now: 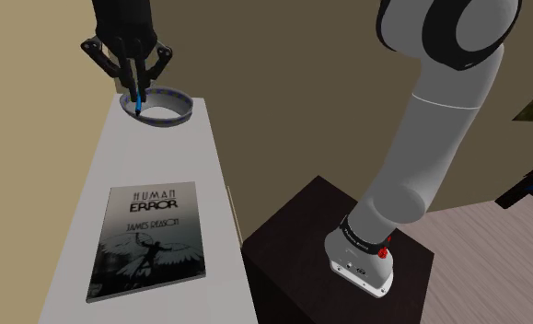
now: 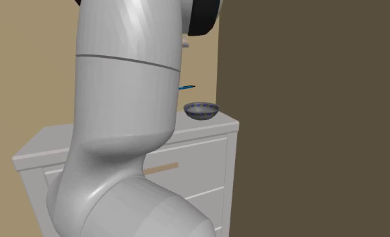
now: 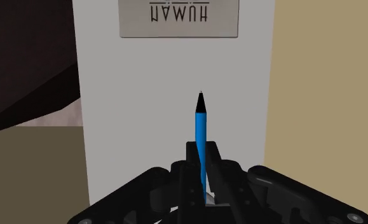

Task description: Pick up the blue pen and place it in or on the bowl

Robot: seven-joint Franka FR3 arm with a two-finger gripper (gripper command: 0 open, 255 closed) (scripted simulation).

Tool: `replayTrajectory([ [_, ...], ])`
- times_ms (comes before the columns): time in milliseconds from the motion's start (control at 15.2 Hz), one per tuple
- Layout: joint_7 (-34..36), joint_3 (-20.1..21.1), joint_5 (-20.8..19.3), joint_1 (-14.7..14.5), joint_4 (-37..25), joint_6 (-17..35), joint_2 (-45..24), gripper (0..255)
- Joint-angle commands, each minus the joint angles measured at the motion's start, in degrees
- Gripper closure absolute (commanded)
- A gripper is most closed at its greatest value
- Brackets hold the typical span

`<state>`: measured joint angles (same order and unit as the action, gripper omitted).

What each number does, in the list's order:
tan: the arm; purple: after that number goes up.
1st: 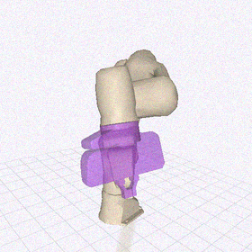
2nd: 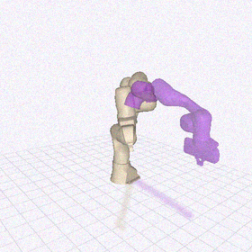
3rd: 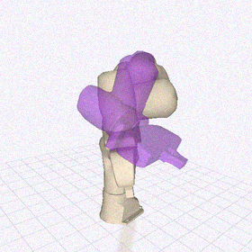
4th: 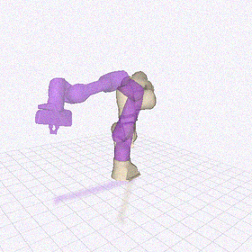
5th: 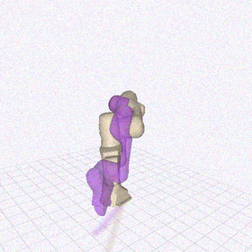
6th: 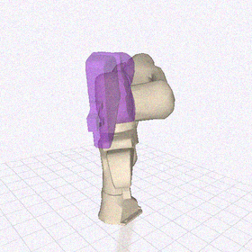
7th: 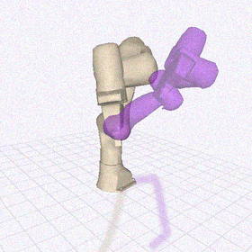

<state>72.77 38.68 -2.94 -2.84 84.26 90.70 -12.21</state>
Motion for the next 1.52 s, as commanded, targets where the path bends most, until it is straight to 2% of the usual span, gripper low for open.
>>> replayTrajectory([
  [0,-1.9,-0.9,-0.8,0.9,-2.4,-1.3,-1.4,255],
  [396,-8.0,-3.5,-3.9,3.2,-11.6,-5.8,-7.1,255],
  [1452,-8.9,-3.9,-2.8,5.4,3.7,7.5,-5.0,255],
])
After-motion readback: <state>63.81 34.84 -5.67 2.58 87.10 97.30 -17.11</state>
